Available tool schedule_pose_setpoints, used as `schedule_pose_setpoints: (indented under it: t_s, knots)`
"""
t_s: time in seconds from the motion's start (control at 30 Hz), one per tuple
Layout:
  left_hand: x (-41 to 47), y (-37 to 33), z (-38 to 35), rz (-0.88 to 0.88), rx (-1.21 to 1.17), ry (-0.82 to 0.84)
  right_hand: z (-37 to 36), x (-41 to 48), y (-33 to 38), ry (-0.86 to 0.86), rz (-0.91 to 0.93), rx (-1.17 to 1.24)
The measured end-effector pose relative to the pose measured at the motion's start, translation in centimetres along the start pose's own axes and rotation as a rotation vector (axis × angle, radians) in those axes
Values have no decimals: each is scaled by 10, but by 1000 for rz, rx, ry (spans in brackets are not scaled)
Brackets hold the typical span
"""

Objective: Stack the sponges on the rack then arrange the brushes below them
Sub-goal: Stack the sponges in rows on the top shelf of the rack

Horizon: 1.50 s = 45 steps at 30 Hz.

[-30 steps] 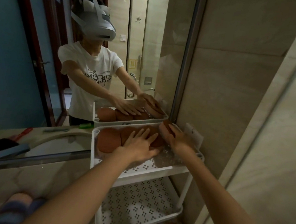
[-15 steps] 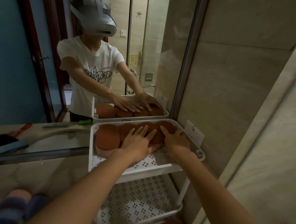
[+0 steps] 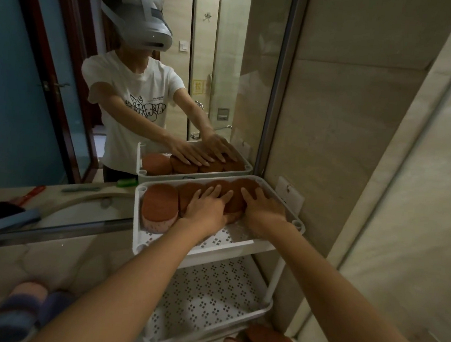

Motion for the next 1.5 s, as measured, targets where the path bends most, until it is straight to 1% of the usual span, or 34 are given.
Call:
schedule_pose_setpoints:
  t_s: [0.07,0.13,0.17,0.2,0.23,0.27,0.33,0.4,0.47,0.53,0.6,0.67,0.7,0.77,0.83,0.87,0.9,0.97,1.07,1.17,1.23,1.33,1.43,1.47,1.5]
  knots:
    - [-2,-1,5,7,-82,36,3,-7,-6,5,34,44]
    - [-6,1,13,29,-307,43,9,-19,-8,-51,92,87]
    - [-9,0,20,46,-454,-8,12,-26,-7,-109,129,119]
    - [-12,-1,26,65,-569,-104,15,-33,-5,-181,155,158]
    - [-16,-3,32,99,-622,-208,17,-40,-3,-260,166,200]
    - [-21,-5,38,138,-626,-289,19,-47,0,-337,169,240]
    - [-36,-11,48,185,-589,-403,18,-64,6,-451,198,304]
    - [-58,-16,53,178,-592,-505,9,-86,12,-555,278,380]
    - [-87,-20,52,158,-648,-594,-6,-112,16,-642,347,478]
    - [-118,-24,42,116,-712,-636,-26,-139,17,-693,353,549]
    - [-145,-28,22,119,-772,-642,-54,-162,13,-706,332,618]
    - [-164,-32,-10,168,-854,-567,-93,-180,4,-643,247,674]
    - [-172,-35,-31,201,-869,-497,-115,-187,-3,-570,183,669]
    - [-185,-41,-75,269,-866,-339,-159,-195,-19,-348,48,568]
    - [-199,-46,-116,340,-920,-187,-194,-200,-35,-90,-39,412]
    - [-205,-47,-133,373,-954,-114,-204,-202,-41,14,-70,384]
    - [-211,-47,-148,404,-980,-50,-210,-204,-45,92,-96,383]
    - [-221,-46,-172,462,-975,44,-219,-210,-49,159,-98,330]
    - [-230,-46,-194,497,-917,140,-229,-216,-52,176,-33,148]
    - [-236,-51,-199,503,-971,228,-239,-219,-55,102,-21,120]
    - [-238,-53,-198,526,-1010,256,-242,-222,-56,67,-10,112]
    - [-238,-54,-197,587,-1108,292,-237,-227,-55,-50,29,191]
    - [-234,-58,-194,678,-1321,385,-231,-235,-42,-258,218,282]
    - [-233,-60,-191,694,-1396,418,-230,-238,-35,-281,289,326]
    - [-232,-61,-190,708,-1457,426,-230,-241,-27,-258,344,372]
Point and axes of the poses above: each hand's wrist, its own x-axis towards the middle knuckle, its own z-axis out of the back of the hand, y = z × x, the point moved 2 cm from there along x, towards the middle knuckle, and after that the axes turned 7 degrees about x, right-handed, at the moved point
